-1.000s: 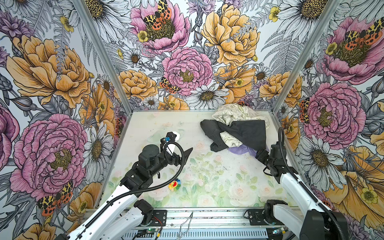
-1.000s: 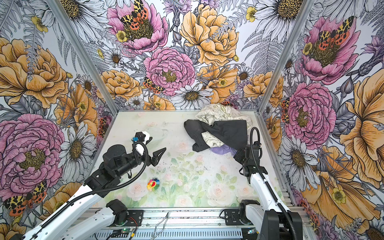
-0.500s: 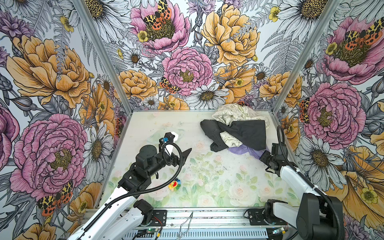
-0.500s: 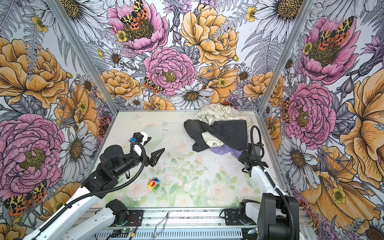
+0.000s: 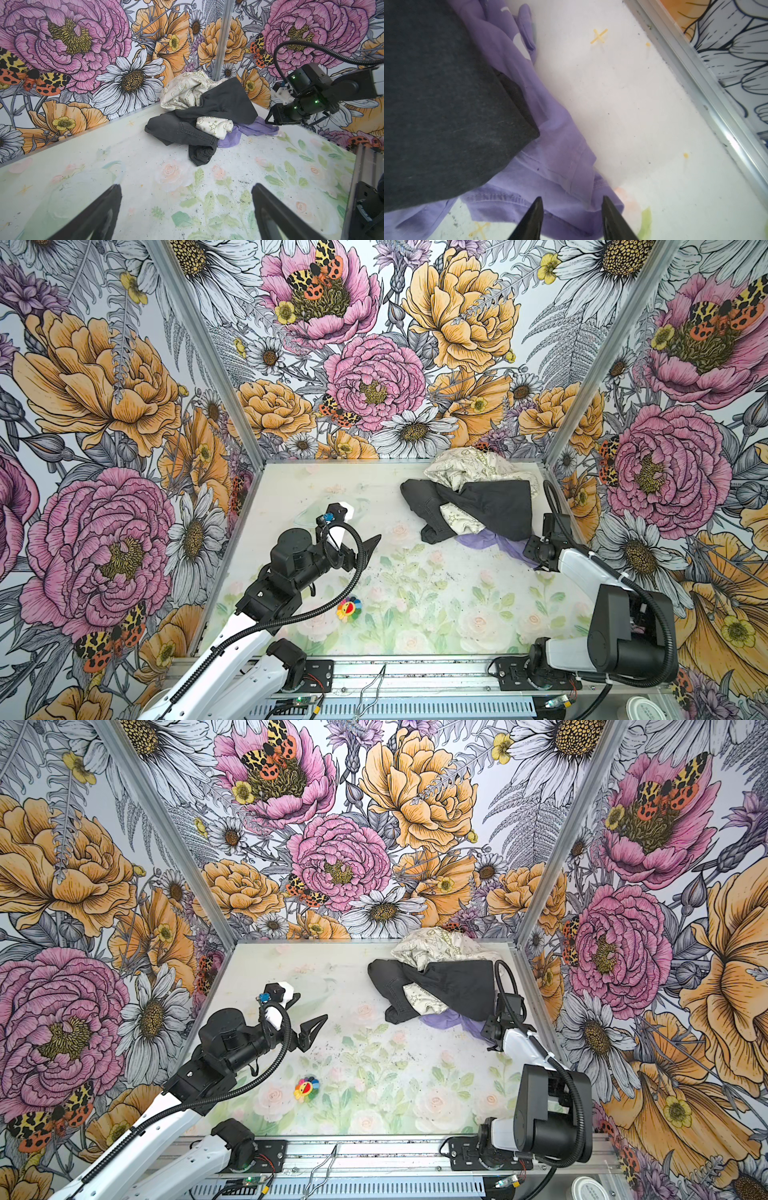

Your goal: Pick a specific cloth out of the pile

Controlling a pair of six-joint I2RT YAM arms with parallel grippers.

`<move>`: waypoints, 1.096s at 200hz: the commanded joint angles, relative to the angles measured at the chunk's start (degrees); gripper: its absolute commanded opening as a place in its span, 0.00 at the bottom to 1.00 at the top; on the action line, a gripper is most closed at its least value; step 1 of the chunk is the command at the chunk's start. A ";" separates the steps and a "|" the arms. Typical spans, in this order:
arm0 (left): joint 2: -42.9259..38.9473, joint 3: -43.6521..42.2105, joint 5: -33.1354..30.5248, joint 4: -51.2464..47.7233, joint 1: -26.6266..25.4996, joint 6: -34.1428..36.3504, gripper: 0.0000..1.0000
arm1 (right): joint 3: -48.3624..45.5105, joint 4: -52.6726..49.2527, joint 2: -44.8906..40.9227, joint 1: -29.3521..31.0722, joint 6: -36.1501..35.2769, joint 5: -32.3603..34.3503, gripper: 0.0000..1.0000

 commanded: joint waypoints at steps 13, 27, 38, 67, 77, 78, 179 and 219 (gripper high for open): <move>0.11 -0.59 2.20 -0.43 1.05 -1.26 0.99 | 3.82 -0.29 5.25 -0.38 -2.45 0.34 0.37; 0.17 -0.53 2.34 -0.44 1.28 -1.44 0.99 | 4.33 -0.25 6.61 -0.36 -2.49 0.21 0.21; 0.18 -0.54 2.49 -0.42 1.49 -1.54 0.99 | 4.53 -0.25 7.00 -0.36 -2.42 0.01 0.15; 0.34 -0.53 2.76 -0.38 1.89 -1.80 0.99 | 4.62 -0.22 5.76 -0.36 -2.24 -0.12 0.00; 0.35 -0.56 2.75 -0.43 1.94 -1.89 0.99 | 4.46 -0.24 4.57 -0.36 -2.15 -0.47 0.00; 0.35 -0.53 2.72 -0.44 1.89 -1.89 0.99 | 4.45 -0.24 4.47 -0.36 -2.14 -0.49 0.00; 0.10 -0.59 2.44 -0.37 2.29 -2.02 0.99 | 5.33 -1.14 -12.82 -0.36 3.64 -9.21 0.00; -0.08 -0.61 2.42 -0.37 2.38 -2.11 0.99 | 8.32 -1.99 -17.06 -0.39 5.58 -11.97 0.00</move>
